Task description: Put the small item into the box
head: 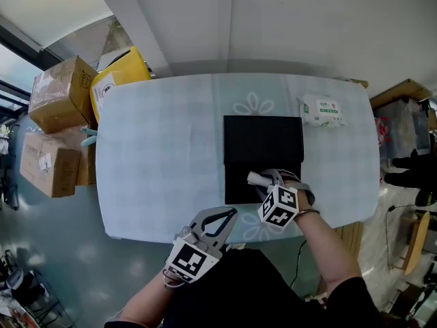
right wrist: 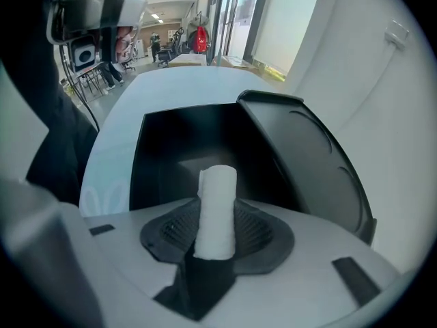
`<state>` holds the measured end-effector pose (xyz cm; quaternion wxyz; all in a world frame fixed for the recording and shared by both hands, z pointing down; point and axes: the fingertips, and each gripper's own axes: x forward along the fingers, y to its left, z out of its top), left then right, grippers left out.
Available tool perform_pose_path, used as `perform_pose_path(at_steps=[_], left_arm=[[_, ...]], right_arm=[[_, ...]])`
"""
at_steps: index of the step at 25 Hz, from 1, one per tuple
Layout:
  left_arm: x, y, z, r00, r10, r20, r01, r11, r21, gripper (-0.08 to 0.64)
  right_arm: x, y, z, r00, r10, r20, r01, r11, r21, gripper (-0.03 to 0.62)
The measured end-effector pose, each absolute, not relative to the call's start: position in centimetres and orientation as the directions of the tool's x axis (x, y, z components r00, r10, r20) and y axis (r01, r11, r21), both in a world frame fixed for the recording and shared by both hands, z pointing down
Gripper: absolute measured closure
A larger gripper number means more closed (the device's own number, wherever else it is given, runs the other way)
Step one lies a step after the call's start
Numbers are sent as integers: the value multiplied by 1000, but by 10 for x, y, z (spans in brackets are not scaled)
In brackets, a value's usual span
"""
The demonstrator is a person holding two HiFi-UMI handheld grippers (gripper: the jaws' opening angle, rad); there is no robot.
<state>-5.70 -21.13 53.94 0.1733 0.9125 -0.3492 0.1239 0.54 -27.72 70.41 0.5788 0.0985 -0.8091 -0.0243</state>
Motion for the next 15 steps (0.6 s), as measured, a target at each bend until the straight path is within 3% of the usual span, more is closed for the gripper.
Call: perform_pose_path(at_steps=[7, 15], left_arm=[[-52, -207, 536, 720, -601, 347, -686, -691, 227, 552], [-33, -194, 516, 722, -609, 329, -687, -689, 231, 551]], right_arm=[[6, -277, 701, -340, -201, 919, -146, 976, 160, 434], [14, -275, 654, -446, -324, 834, -244, 941, 235, 410]])
